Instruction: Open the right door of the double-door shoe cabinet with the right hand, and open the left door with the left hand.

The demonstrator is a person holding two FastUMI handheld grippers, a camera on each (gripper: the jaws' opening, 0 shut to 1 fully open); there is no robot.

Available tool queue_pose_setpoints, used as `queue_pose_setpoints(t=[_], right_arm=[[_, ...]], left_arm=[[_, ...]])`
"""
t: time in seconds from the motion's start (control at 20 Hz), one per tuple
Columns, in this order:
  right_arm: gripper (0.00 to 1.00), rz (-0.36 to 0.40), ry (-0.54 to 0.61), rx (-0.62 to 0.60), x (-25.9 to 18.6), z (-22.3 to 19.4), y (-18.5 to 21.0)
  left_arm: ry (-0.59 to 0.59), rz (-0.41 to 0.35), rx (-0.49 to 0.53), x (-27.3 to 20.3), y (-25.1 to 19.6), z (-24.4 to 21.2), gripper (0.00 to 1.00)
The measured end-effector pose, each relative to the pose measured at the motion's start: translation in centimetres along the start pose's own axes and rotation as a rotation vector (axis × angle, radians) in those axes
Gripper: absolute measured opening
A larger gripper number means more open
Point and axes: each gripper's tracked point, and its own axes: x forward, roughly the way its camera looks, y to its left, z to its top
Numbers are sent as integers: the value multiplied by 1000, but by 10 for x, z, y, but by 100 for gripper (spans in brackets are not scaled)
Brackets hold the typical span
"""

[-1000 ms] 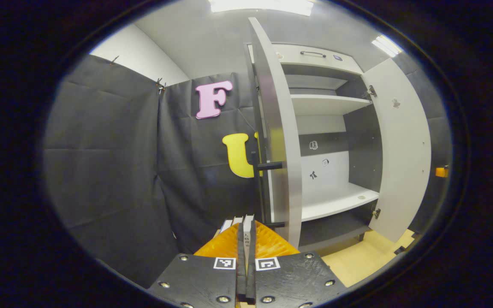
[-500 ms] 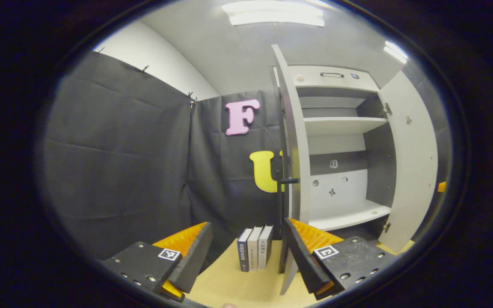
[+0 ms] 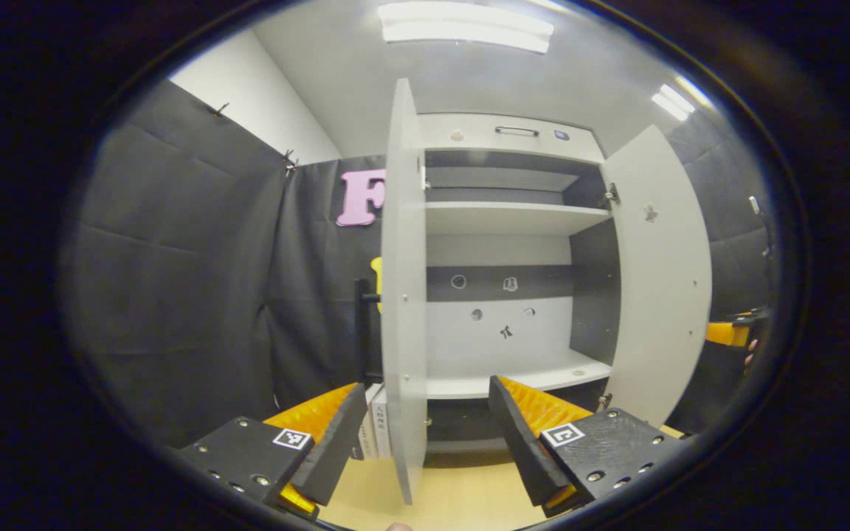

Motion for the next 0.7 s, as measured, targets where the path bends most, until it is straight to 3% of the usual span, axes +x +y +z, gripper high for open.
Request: queue_pose_setpoints(t=[0.3,0.6,0.7], right_arm=[[98,72,23,-19,-3,-17,33],[98,103,-2,-57,-3,-17,45],[93,101,-20,-53,-3,-15,42]], left_arm=[[59,-90,-49,19,-38,-32,99],[97,-76,-59,25,-31,-50,98],[98,-64,-70,24,-26,-48,98]])
